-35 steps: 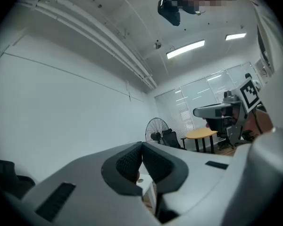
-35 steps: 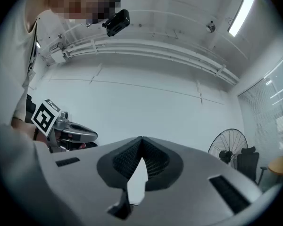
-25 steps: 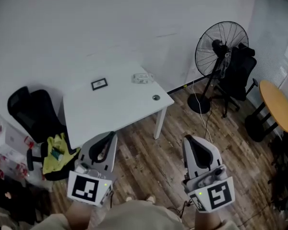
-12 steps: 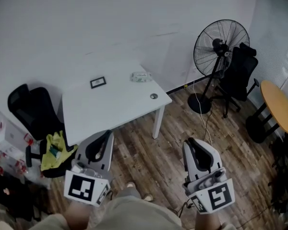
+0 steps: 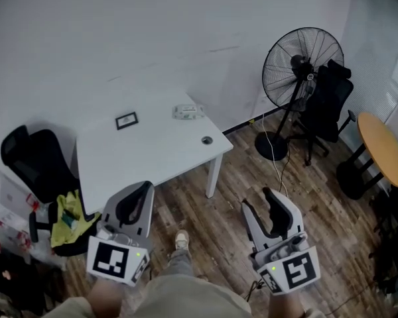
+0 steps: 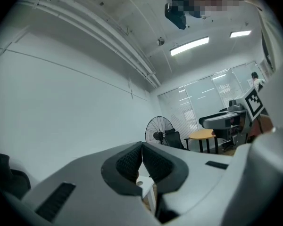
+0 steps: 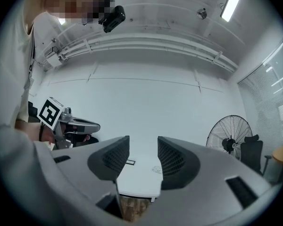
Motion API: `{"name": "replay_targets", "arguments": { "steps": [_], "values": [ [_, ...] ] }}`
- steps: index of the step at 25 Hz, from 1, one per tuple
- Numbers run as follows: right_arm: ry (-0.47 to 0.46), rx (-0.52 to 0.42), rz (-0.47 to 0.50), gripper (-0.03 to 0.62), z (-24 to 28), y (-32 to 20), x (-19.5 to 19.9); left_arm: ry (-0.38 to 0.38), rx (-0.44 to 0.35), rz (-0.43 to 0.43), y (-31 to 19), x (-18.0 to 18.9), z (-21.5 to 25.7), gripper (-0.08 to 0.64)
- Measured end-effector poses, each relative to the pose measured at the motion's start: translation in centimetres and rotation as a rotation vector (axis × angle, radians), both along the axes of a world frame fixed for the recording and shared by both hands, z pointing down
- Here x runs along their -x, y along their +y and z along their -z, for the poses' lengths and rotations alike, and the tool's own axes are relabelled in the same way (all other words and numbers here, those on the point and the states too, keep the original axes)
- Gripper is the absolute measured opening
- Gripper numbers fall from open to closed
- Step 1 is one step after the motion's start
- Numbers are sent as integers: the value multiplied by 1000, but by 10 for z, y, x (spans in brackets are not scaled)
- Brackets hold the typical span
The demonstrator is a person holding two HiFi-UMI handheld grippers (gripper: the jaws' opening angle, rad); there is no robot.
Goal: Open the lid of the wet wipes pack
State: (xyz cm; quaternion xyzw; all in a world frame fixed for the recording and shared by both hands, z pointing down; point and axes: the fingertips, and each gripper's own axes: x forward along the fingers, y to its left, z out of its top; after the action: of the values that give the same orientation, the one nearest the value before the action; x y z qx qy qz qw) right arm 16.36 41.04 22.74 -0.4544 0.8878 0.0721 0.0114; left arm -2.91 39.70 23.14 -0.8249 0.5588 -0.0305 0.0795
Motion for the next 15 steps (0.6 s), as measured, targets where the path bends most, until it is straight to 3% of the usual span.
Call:
{"name": "replay_targets", "arguments": {
  "steps": [10, 15],
  "values": [
    [36, 54, -12, 187, -11, -124, 25, -19, 38, -6, -126, 23, -16, 21],
    [54, 86, -31, 187, -13, -193, 46, -67, 64, -6, -196, 43, -24, 21]
  ]
}}
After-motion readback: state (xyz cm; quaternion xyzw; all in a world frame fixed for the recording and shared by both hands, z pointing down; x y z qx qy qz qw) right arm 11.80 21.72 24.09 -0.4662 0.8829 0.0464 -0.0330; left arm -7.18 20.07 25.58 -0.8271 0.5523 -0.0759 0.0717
